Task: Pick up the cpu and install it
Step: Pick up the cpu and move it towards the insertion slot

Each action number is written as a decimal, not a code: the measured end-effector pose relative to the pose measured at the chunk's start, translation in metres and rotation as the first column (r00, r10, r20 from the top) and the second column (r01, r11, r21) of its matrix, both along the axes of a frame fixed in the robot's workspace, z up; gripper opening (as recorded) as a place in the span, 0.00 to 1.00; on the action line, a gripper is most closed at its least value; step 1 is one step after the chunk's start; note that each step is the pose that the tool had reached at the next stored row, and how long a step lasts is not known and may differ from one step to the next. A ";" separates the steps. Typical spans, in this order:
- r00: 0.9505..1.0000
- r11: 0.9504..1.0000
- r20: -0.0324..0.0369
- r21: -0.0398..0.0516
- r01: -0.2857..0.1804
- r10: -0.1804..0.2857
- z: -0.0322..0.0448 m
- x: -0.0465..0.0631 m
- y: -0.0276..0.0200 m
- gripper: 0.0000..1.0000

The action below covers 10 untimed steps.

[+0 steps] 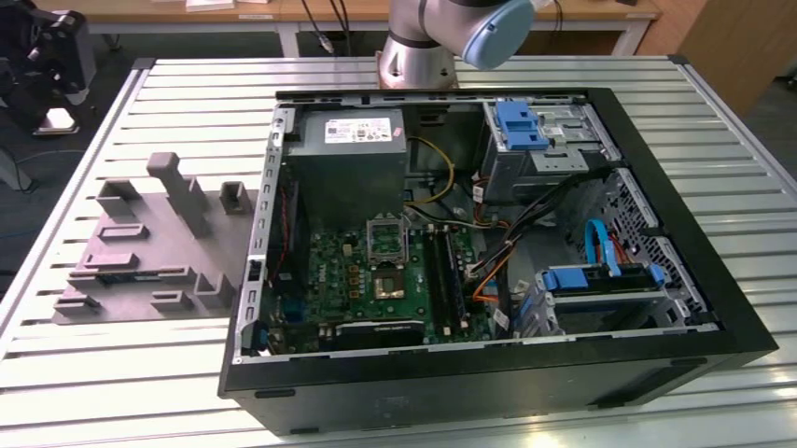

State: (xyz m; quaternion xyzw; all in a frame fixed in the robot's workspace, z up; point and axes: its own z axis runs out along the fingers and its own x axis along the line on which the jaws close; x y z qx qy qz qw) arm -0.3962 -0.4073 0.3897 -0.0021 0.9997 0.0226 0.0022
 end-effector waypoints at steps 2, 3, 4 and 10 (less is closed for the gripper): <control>1.000 1.000 0.000 0.000 0.000 0.000 0.0000 0.000 0.0000 0.47; 1.000 1.000 0.000 0.000 0.000 0.000 0.0000 0.001 0.0000 0.47; 1.000 1.000 0.000 0.000 0.000 0.000 0.0000 0.001 0.0000 0.47; 1.000 1.000 0.000 0.000 0.000 0.000 0.0001 0.002 0.0000 0.47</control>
